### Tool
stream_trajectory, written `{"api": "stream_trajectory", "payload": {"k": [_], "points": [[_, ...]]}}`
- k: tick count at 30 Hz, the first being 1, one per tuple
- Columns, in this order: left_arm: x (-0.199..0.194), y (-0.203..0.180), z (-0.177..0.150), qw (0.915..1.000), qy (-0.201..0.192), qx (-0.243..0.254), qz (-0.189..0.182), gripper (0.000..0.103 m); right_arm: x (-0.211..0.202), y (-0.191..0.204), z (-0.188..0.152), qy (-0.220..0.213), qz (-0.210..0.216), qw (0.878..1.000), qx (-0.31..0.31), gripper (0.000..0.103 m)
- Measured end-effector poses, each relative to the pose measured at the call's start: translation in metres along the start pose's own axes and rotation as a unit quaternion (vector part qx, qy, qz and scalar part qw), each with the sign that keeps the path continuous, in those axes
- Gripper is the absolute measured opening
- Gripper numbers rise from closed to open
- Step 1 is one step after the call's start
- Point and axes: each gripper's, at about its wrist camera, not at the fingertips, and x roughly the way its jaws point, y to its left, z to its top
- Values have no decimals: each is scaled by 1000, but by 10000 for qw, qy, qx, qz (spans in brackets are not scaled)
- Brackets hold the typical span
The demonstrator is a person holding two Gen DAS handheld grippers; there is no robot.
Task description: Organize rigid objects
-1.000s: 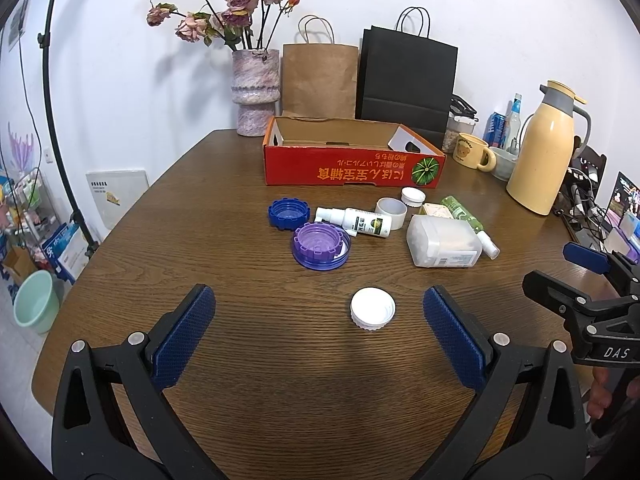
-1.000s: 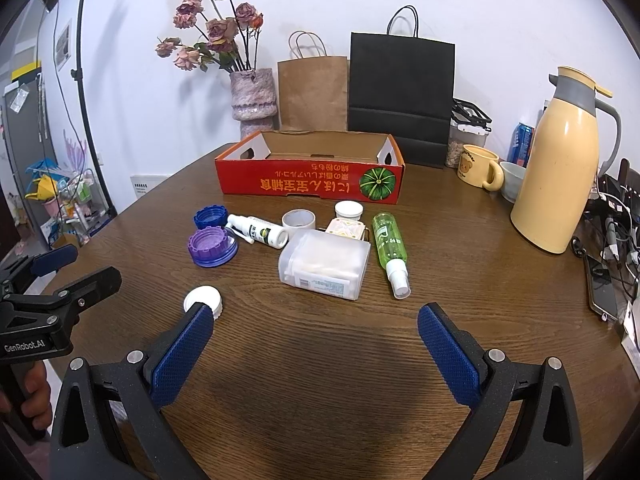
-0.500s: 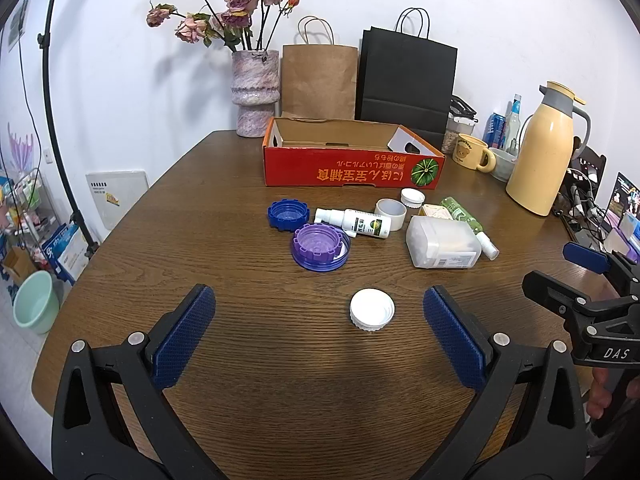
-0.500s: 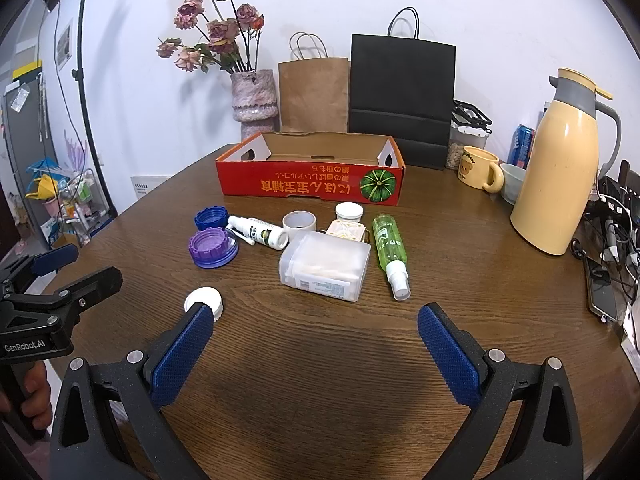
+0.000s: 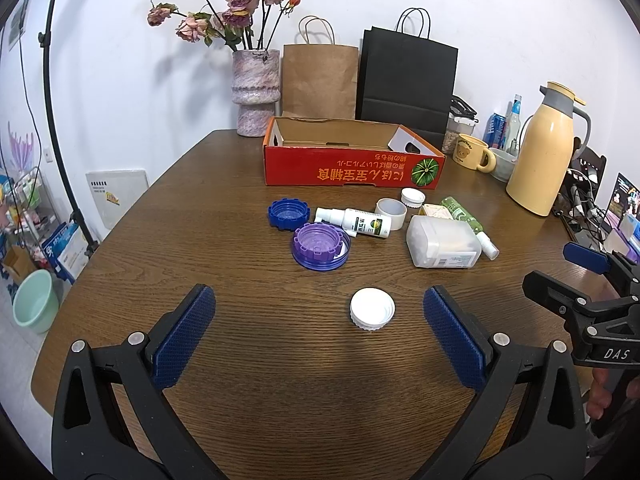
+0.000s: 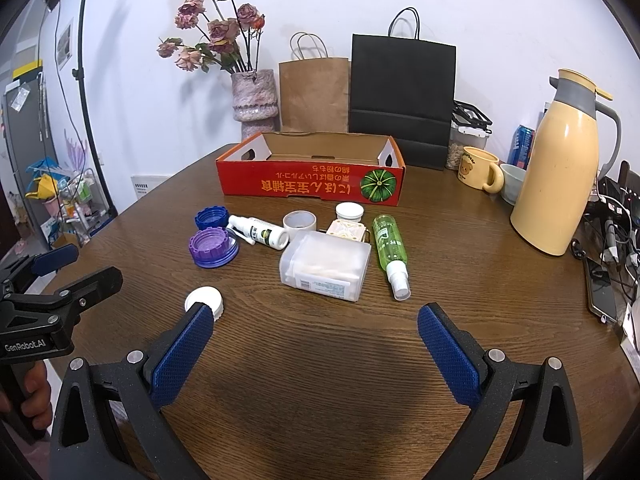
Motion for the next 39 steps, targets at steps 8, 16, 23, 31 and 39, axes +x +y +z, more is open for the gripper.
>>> {"api": "stream_trajectory", "payload": {"k": [8,16,23,31,39], "points": [[0,-1,0,10000,-2,-1,-3,103,0,0,-1,-6,0,10000,-1,103],[0,0,0,10000,0,-3,-5,103,-1,0,2,4,0,10000,-6,103],[3,-3,-2,10000,66,6,-20,103,2,-2,3,34,-26,10000,-30,103],[19,-8,-2,9995,307,39,-92,103,12,-9,0,104,-83,9999,-87,103],[45,-17,-1,9981,610,104,-31,103,22,-20,-4,183,-116,9996,-173,103]]}}
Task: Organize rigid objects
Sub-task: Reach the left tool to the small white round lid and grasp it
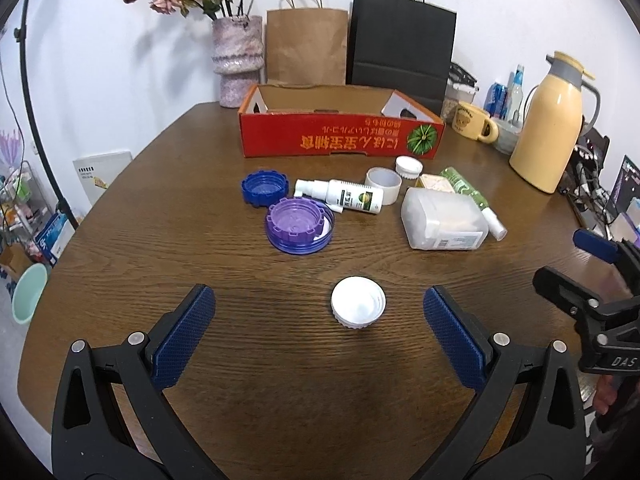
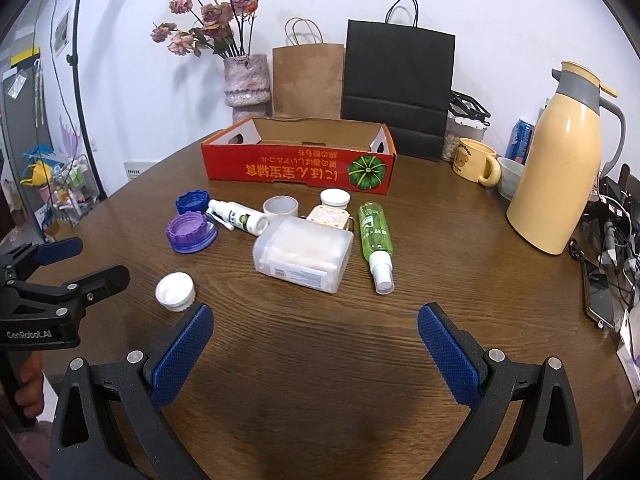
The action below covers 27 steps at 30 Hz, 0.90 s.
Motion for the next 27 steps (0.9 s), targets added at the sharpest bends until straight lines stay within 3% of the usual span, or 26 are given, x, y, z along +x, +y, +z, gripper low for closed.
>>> {"api": "stream_trajectory", "payload": {"k": [9,22,24,25,26,27], "points": [[35,-11,-2,9988,474,23,83,100,16,-14,1,104,-12,9999,-34,103],[57,-21,-5,9965,829,71,22,74,35,-16,2,234,133,9996,32,103],[60,-23,-6,9960,886,104,10,57,37,-15,2,259,156,9995,37,103],[62,-23,-6,9956,933,101,6,44,38,-13,2,269,167,9995,38,103],[62,-23,-7,9957,921,111,43,37,38,-12,2,279,175,9995,35,103],[61,-22,-7,9958,908,104,22,37,39,-11,2,285,181,9994,32,103]]}}
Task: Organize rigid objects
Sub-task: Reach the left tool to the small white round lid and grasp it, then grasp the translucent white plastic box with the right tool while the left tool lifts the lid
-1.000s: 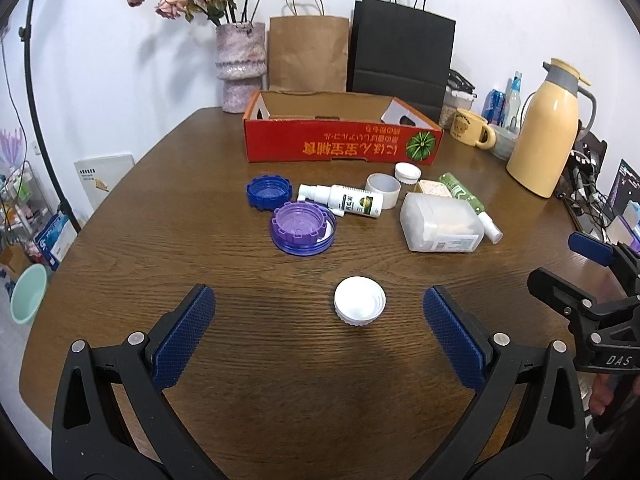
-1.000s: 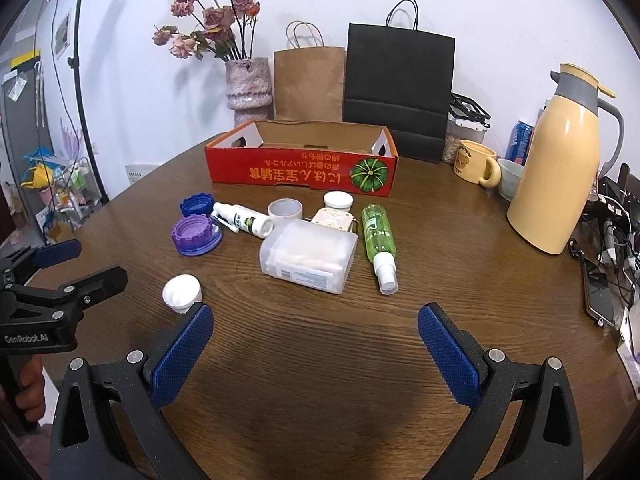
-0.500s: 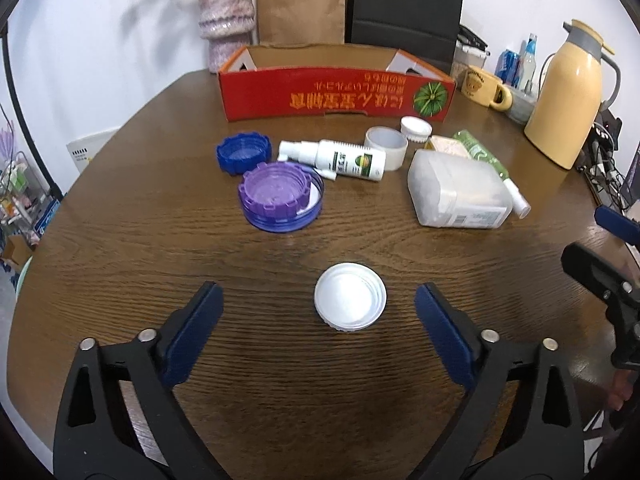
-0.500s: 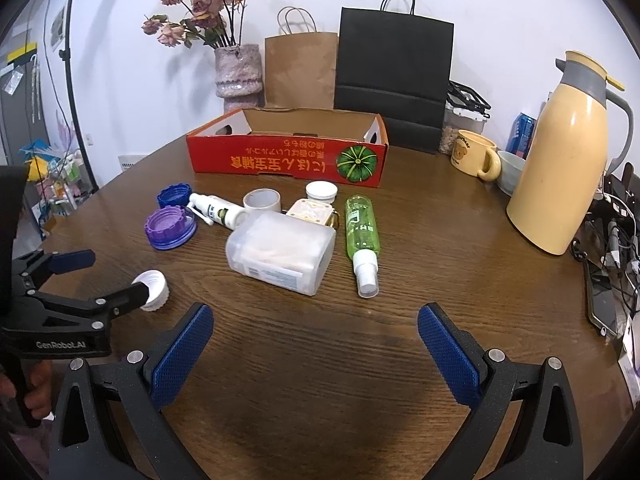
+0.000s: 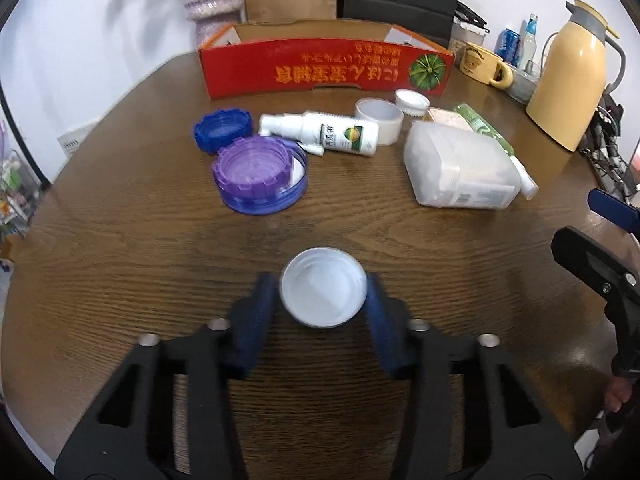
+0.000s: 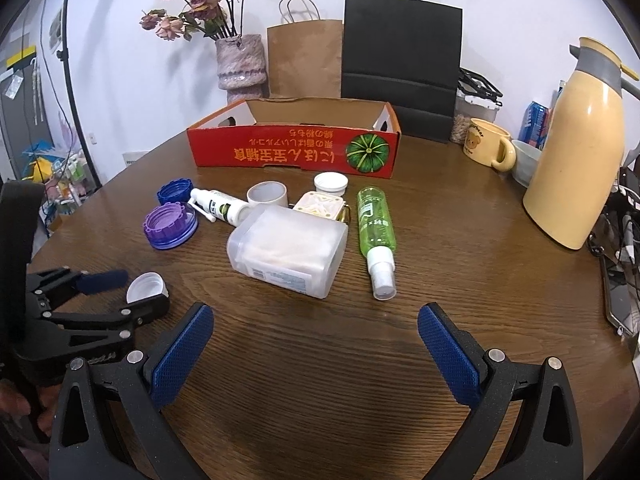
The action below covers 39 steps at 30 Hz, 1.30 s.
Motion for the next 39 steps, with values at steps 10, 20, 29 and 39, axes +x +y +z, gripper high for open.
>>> {"api": "stream_trajectory", "payload": {"k": [10,20,29,39], "points": [[-9,9,3,9998,-132,-57,-137,37,9,6,2,78,18,10000,23,103],[-21,23,23,9990,-450,-43,-59,37,23,22,14,150,32,9999,-12,103],[-25,35,43,9977,-670,-45,-32,37,52,32,34,317,-85,9994,104,103],[-20,44,60,9970,-773,-57,-66,37,84,34,43,619,-404,9969,274,103]]}}
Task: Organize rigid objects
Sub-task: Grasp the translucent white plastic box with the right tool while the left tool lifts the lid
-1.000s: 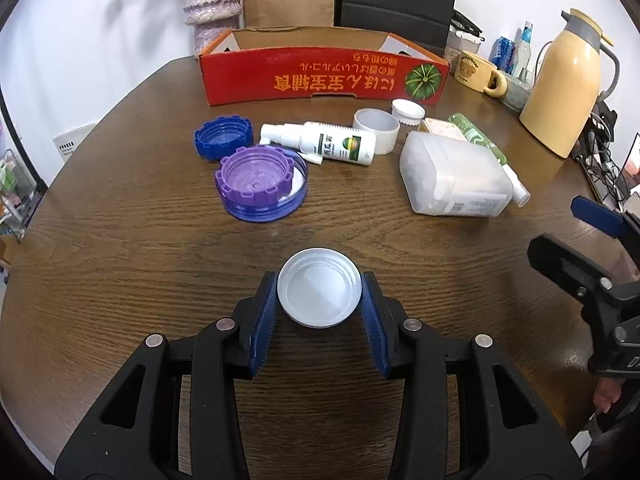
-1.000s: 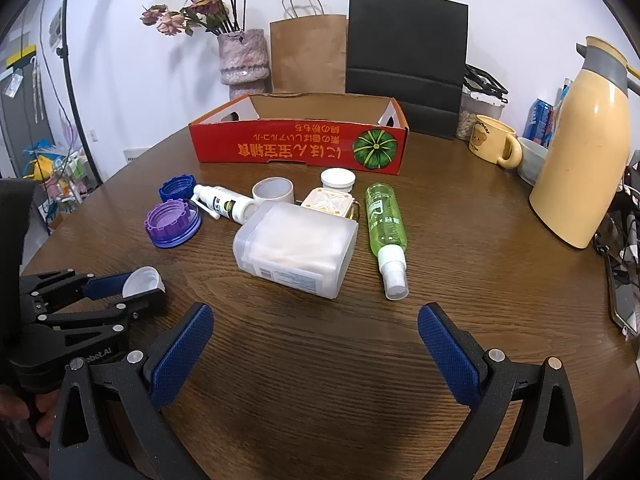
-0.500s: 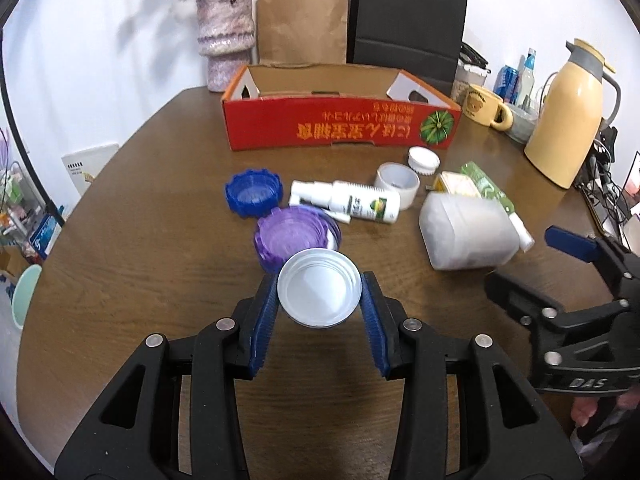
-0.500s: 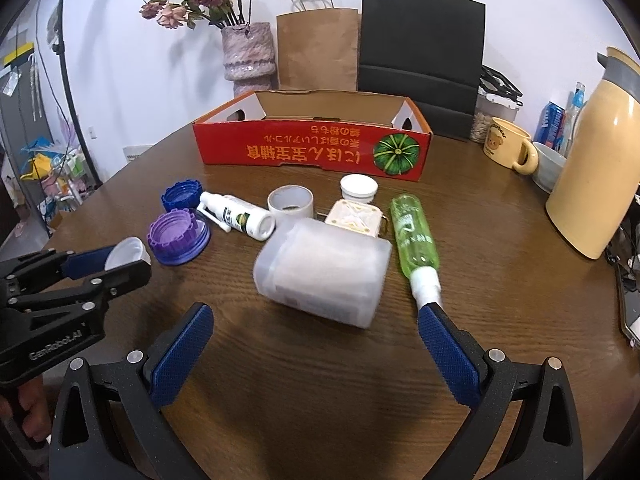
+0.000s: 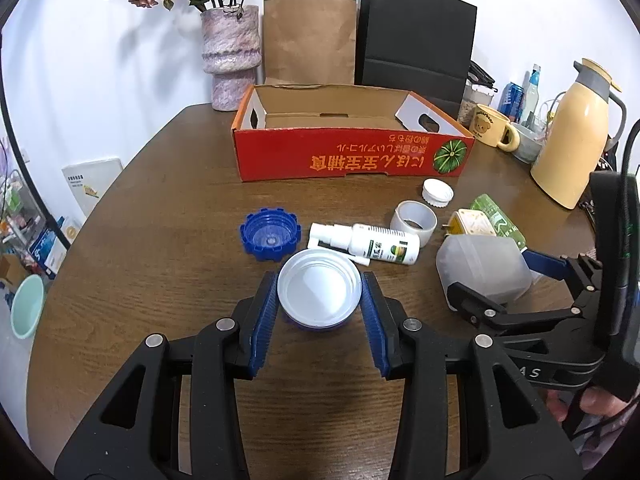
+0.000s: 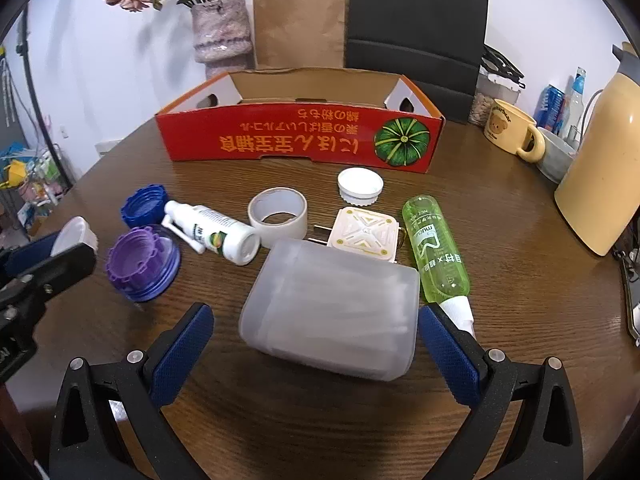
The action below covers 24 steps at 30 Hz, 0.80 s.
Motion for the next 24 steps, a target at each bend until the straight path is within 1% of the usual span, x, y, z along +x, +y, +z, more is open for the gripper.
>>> {"api": "stream_trajectory", "payload": {"k": [10,11,12,13,18,24], "points": [[6,3,4,10000,24,-11,-38,37,17,-5,10,106,-175,9994,264,103],[7,4,5,10000,23,-18,-39,37,17,-6,10,110,-166,9994,287,100],[7,4,5,10000,23,-26,-37,37,18,-6,11,126,-153,9993,302,92],[7,5,6,10000,24,-36,-34,37,18,-7,10,134,-138,9993,314,90],[7,6,10,10000,-1,-52,-34,37,14,-6,7,39,-61,9997,253,88],[7,6,17,10000,-37,-61,-34,37,-1,-7,9,-227,-1,9995,202,86]]}}
